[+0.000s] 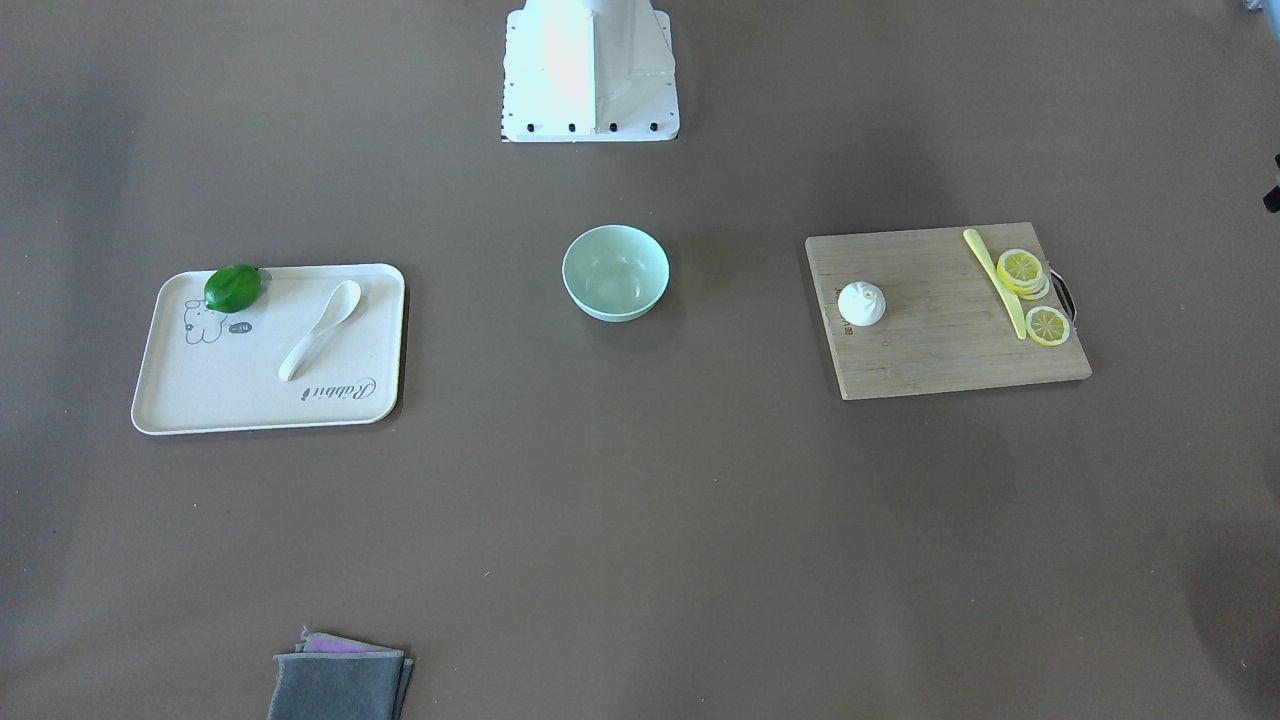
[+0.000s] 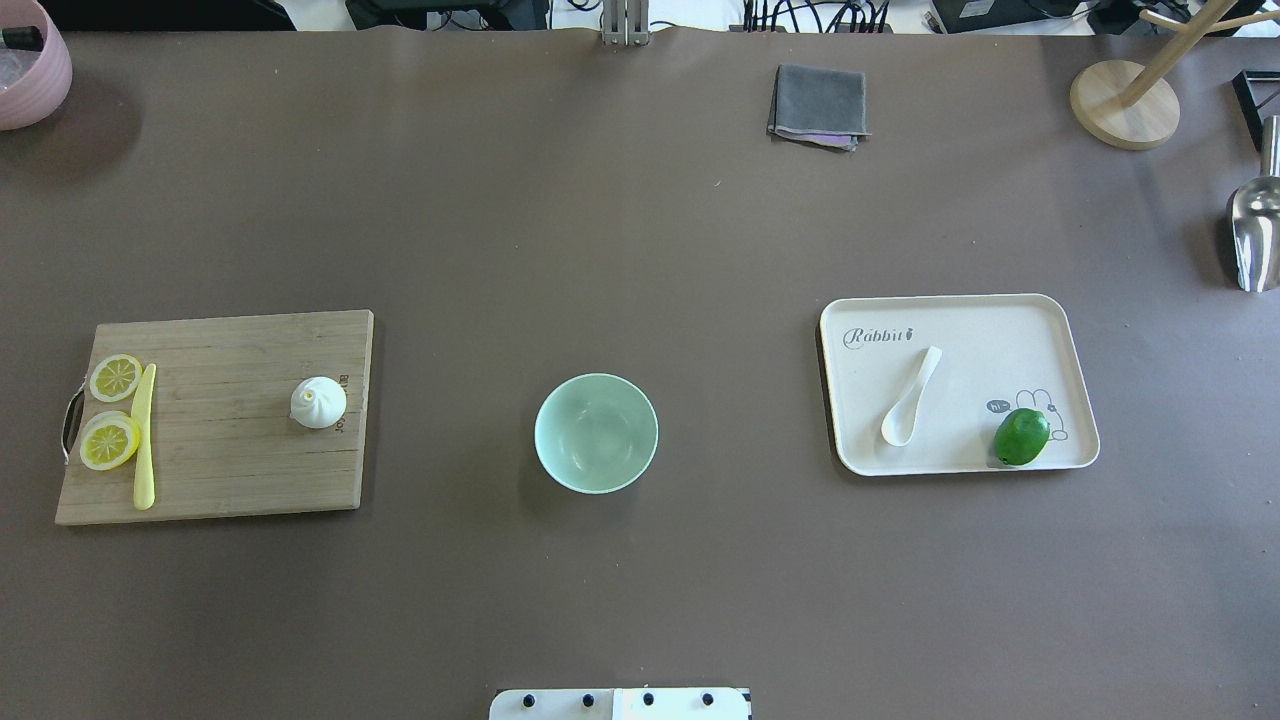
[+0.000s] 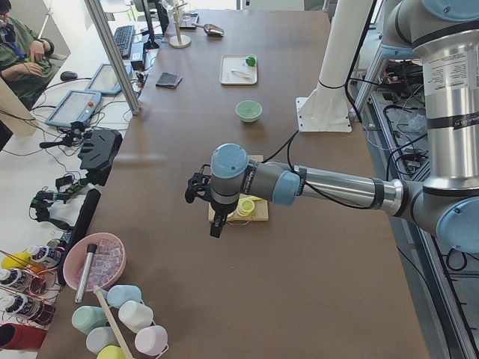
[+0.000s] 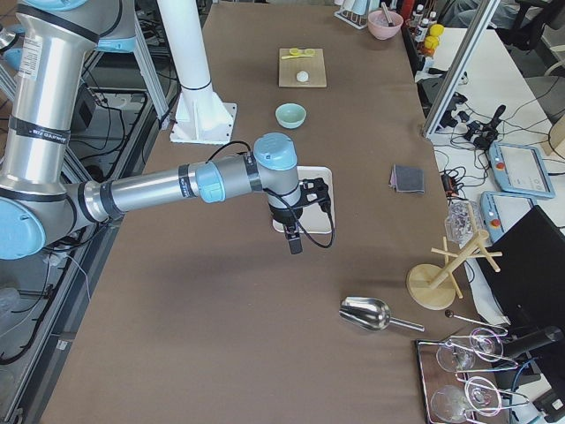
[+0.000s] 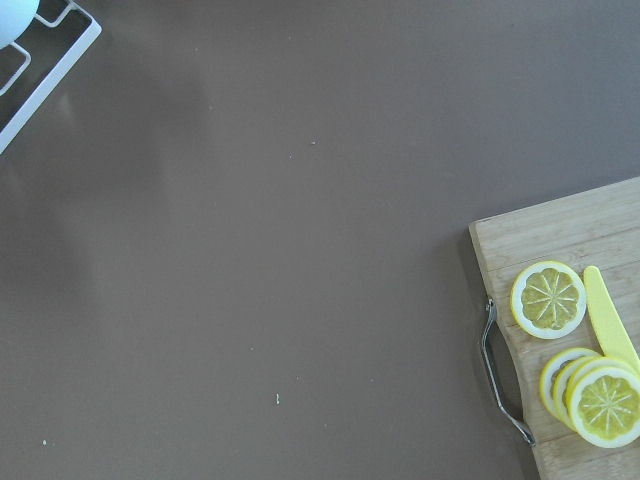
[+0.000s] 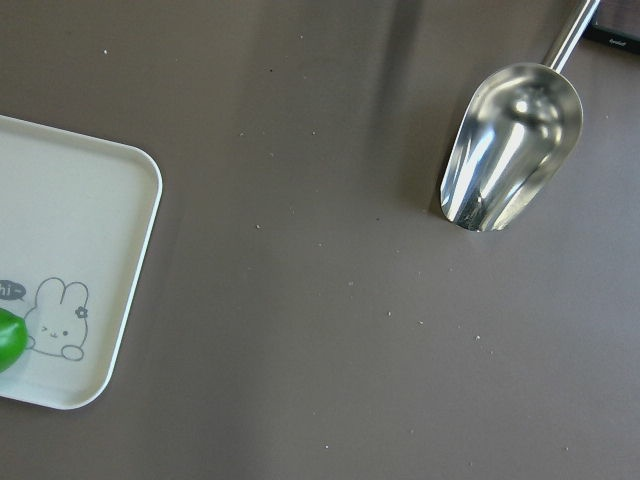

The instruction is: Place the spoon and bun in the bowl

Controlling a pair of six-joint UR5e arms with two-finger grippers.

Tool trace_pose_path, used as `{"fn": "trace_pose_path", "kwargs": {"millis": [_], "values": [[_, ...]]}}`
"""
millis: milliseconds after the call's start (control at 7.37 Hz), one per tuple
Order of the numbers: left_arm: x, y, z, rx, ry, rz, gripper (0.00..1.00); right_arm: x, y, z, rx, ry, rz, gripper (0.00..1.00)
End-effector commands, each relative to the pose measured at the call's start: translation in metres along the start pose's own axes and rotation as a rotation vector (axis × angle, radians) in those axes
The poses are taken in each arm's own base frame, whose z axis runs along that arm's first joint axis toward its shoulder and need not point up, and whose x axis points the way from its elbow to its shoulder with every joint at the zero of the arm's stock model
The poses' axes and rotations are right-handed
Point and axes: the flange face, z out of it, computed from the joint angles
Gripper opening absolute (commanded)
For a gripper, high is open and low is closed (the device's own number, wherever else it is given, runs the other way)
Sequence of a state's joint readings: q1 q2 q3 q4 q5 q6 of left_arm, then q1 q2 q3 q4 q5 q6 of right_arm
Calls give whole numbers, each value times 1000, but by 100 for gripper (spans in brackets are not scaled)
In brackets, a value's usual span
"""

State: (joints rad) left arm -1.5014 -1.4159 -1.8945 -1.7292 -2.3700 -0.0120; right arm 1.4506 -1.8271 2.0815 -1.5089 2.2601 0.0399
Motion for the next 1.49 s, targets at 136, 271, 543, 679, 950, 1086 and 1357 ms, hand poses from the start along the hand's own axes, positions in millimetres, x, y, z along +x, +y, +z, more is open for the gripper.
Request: {"fn": "trace_pose_path", "kwargs": {"millis": [136, 271, 543, 679, 950, 1086, 1357], "values": [[17, -91, -10, 166, 32, 167, 98, -11, -20, -8, 35, -14, 97, 100], [23, -98, -14, 199, 38, 175, 98, -25, -33, -8, 43, -27, 143, 100], [54, -105, 4, 204, 78, 180, 98, -87, -61, 19, 25, -76, 317, 100], [68, -107, 12, 197, 95, 184, 98, -118, -71, 33, 22, -58, 402, 100], [89, -109, 28, 184, 116, 219, 98, -208, -80, 83, 23, -9, 520, 98], [91, -109, 30, 180, 119, 212, 98, -271, -90, 110, 56, -5, 530, 98], [88, -109, 33, 175, 117, 208, 98, -329, -83, 168, 75, 62, 538, 95]]}}
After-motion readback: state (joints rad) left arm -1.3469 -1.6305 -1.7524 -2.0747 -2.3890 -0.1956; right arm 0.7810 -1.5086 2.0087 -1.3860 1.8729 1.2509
